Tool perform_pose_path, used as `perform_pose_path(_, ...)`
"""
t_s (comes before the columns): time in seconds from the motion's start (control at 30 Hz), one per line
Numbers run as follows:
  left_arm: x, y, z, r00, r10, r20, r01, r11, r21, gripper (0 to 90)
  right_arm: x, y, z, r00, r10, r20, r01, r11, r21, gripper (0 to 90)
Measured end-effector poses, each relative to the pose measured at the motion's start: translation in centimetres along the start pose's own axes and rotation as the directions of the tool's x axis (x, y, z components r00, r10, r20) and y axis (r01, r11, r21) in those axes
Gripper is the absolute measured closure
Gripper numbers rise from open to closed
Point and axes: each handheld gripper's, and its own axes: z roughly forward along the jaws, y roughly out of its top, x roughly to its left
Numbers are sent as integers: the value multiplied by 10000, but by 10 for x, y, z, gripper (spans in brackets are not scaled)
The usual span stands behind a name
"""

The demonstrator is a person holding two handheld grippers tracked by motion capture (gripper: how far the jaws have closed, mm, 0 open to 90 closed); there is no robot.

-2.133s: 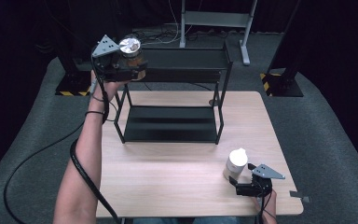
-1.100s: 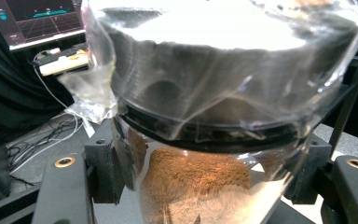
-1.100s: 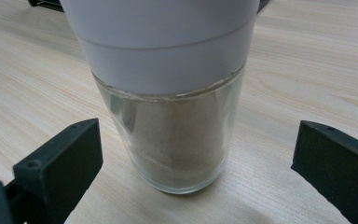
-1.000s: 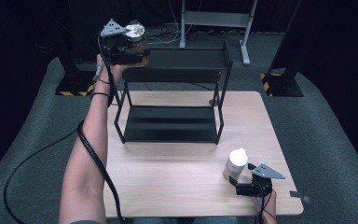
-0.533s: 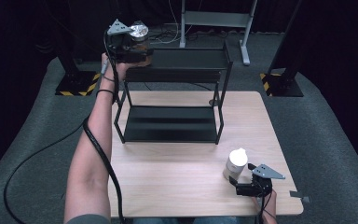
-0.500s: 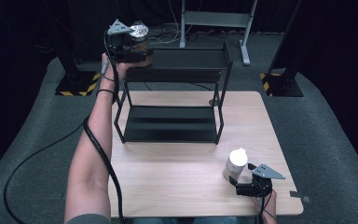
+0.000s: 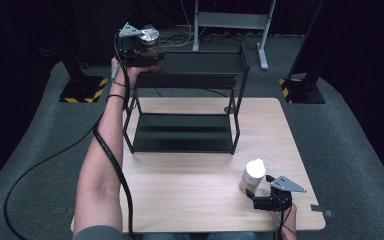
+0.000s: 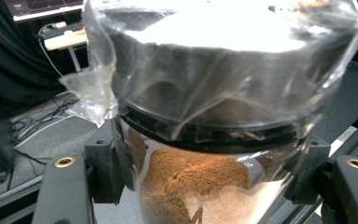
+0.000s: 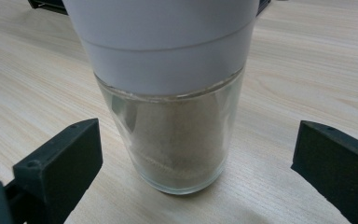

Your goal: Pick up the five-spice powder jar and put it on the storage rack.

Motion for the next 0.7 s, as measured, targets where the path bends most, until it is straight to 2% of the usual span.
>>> perform_pose_path(0.23, 2, -2, 1, 9997, -223, 62, 224, 9997, -70, 301, 0, 0, 0, 10000, 3, 6, -3, 10000, -14, 4)
perform_pose_path(0.37, 6, -5, 2, 9982, -577, 163, 579, 9983, -113, 300, 0, 0, 0, 10000, -2, 18, 2, 10000, -22, 4)
perform_pose_path(0.7, 7, -6, 1, 9980, -619, 141, 621, 9980, -149, 300, 0, 0, 0, 10000, -2, 12, 2, 10000, -24, 4)
